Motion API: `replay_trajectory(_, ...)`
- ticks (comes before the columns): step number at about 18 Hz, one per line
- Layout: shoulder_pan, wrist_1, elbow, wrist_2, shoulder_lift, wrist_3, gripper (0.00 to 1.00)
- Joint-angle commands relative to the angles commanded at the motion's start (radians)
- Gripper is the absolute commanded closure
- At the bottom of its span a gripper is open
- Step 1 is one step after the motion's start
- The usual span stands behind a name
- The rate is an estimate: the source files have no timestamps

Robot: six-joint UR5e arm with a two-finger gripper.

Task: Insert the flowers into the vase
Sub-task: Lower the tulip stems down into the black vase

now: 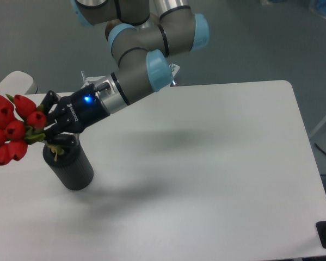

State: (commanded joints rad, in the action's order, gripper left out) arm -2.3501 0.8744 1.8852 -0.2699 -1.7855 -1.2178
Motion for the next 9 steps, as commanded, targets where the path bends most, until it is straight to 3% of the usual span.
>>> replay_trajectory(9, -0.003, -0.003, 0.061, -0.006, -0.029, -0.11, 0.83)
